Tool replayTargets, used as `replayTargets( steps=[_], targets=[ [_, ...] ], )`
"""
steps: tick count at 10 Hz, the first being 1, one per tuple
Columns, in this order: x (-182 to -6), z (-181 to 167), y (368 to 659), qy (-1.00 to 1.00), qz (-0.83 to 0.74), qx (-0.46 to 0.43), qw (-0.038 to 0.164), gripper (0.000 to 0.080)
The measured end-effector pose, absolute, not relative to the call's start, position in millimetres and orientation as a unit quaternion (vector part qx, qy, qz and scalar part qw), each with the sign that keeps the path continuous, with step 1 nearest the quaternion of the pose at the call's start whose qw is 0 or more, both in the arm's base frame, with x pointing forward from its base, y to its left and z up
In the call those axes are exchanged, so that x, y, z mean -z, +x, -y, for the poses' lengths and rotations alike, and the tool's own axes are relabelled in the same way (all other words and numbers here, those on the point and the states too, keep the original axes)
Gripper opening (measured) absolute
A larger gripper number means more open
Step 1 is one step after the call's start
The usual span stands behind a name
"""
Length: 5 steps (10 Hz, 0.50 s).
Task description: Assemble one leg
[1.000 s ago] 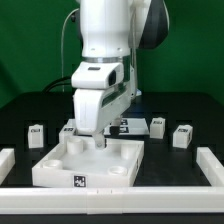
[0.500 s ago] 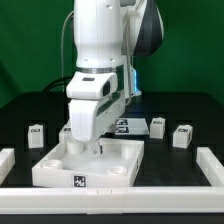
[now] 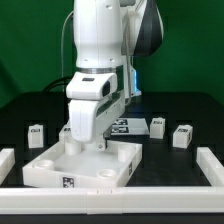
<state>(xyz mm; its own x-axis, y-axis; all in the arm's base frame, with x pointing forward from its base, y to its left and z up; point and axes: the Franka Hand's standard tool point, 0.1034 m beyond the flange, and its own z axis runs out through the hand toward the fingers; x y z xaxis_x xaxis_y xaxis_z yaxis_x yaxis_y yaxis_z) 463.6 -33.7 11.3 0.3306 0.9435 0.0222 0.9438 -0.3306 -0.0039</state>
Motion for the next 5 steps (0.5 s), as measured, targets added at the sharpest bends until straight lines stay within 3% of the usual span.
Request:
replayTargets(
  steps=[5],
  targets=[
    [-11.3,33.6,463.6,-0.816,0.578,0.008,0.008,0.0057]
  ],
)
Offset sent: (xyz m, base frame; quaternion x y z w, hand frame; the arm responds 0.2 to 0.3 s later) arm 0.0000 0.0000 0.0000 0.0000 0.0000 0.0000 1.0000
